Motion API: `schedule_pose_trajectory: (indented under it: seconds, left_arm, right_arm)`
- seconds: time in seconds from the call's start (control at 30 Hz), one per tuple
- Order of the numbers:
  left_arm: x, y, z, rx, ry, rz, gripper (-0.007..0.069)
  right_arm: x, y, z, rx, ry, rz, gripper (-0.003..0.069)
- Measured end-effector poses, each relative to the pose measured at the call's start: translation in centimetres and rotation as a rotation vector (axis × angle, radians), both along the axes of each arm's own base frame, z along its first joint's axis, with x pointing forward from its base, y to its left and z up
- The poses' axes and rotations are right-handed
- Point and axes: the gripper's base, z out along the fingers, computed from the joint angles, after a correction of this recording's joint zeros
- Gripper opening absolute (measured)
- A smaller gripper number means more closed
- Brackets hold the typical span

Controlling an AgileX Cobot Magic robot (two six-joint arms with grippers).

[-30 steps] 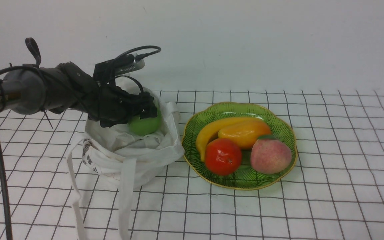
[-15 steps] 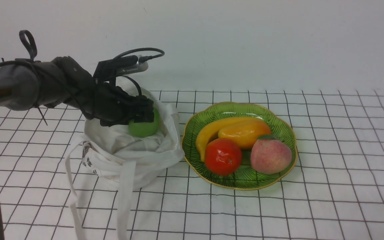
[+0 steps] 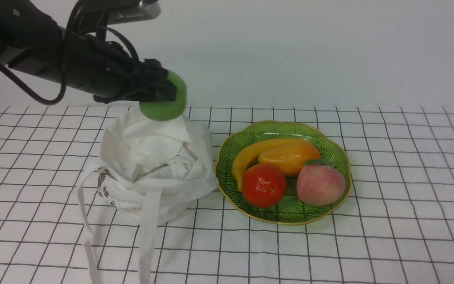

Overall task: Take the fruit out of the bag on the white checkered tablecloth and place them on the plate.
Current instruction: 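Place the held apple onto the plate with the left gripper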

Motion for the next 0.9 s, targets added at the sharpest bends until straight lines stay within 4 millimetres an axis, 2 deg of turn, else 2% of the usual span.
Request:
schedule_pose_trajectory:
  seconds: [0.07, 0.1, 0.2, 0.27, 0.3, 0.33, 0.43, 0.6, 0.7, 0.8, 0.9]
  left_arm:
    - [-0.8, -3.1, -0.1, -0.034, 0.014, -0.105, 0.0474]
    - [-1.0, -3.9, -0.3, -0.042, 0.016, -0.131, 0.0474]
    - [-1.5, -7.9, -1.8, -0.070, 0.030, -0.234, 0.0474]
    - [-1.5, -9.1, -2.4, -0.080, 0.026, -0.245, 0.0474]
    - [-1.2, -11.2, -3.8, -0.084, -0.003, -0.241, 0.0474]
    - [-1.1, -12.1, -4.4, -0.084, -0.023, -0.231, 0.0474]
    - [-0.7, -13.8, -5.8, -0.079, -0.062, -0.206, 0.0473]
    - [-0.5, -15.2, -8.2, -0.058, -0.047, -0.204, 0.0469]
    - [-0.1, -15.4, -9.2, -0.036, -0.053, -0.205, 0.0542]
    - [0.1, -15.4, -9.5, -0.024, -0.066, -0.209, 0.0652]
    - [0.2, -15.4, -9.4, -0.025, -0.085, -0.196, 0.0682]
  right_arm:
    - [0.0, 0.0, 0.0, 0.000, 0.000, 0.000, -0.0014]
    - [0.0, 0.0, 0.0, 0.000, 0.000, 0.000, -0.0014]
    - [0.0, 0.0, 0.0, 0.000, 0.000, 0.000, -0.0014]
    - [0.0, 0.0, 0.0, 0.000, 0.000, 0.000, -0.0014]
    - [0.0, 0.0, 0.0, 0.000, 0.000, 0.000, -0.0014]
    - [0.0, 0.0, 0.0, 0.000, 0.000, 0.000, -0.0014]
    - [0.0, 0.0, 0.0, 0.000, 0.000, 0.000, -0.0014]
    - [0.0, 0.0, 0.0, 0.000, 0.000, 0.000, -0.0014]
    - [0.0, 0.0, 0.0, 0.000, 0.000, 0.000, -0.0014]
    - [0.0, 0.0, 0.0, 0.000, 0.000, 0.000, -0.0014]
    - [0.0, 0.0, 0.0, 0.000, 0.000, 0.000, -0.0014]
